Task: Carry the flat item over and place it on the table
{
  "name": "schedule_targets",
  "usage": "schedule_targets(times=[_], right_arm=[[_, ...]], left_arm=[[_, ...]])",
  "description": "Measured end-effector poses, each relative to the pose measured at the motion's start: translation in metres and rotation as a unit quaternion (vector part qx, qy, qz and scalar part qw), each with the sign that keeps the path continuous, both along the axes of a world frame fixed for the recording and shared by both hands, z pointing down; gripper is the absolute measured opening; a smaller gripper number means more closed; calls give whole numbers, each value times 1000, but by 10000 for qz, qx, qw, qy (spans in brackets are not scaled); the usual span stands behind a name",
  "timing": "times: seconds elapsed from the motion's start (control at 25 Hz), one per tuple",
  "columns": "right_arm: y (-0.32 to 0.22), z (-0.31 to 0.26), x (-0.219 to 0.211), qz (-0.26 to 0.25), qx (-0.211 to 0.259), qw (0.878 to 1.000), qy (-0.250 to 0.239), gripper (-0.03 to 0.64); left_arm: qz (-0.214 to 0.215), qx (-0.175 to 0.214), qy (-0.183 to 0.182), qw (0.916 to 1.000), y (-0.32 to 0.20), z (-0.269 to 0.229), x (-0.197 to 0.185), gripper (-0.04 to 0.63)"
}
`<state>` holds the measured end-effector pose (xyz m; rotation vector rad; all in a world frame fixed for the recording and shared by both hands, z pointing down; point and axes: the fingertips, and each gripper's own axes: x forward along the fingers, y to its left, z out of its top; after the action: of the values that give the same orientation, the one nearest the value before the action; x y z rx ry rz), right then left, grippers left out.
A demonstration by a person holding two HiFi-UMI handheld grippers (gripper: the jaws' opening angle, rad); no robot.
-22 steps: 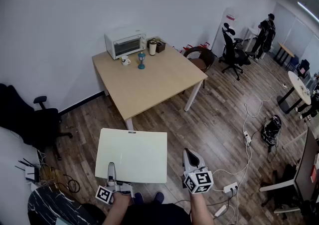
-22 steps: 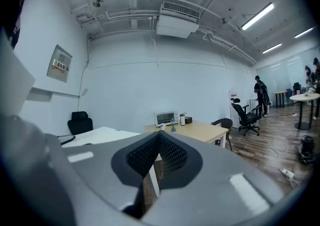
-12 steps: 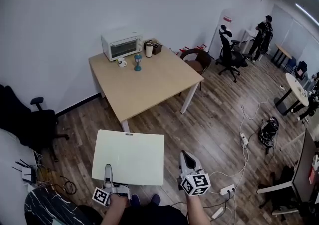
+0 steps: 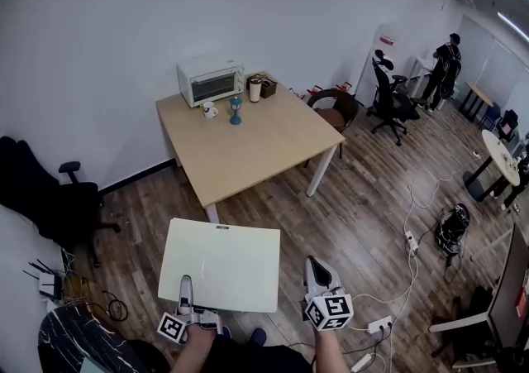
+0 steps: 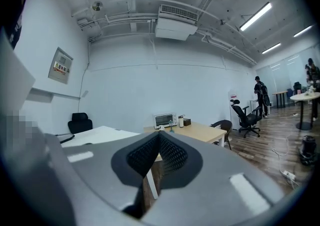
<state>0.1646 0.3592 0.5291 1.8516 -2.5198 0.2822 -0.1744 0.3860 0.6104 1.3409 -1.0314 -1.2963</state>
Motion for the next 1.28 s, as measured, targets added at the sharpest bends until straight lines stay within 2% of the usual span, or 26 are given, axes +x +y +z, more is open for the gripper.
schedule_targets(times=[0.36, 0.68, 0.8, 1.28], right_arm=[[0, 7, 14, -151, 77, 9998, -91, 6], [-20, 8, 21, -143, 85, 9998, -92, 6], [-35, 10, 23, -3, 120, 9999, -54, 6], [-133, -1, 11, -164, 279, 9995, 33, 6]], left_arm=[[-53, 69, 57, 9999, 9, 5, 19, 285], [-91, 104, 61, 9999, -8, 8, 23, 285], [-68, 118, 37, 9999, -23, 11, 22, 285], [11, 316, 132, 9994, -133, 11, 24, 285]])
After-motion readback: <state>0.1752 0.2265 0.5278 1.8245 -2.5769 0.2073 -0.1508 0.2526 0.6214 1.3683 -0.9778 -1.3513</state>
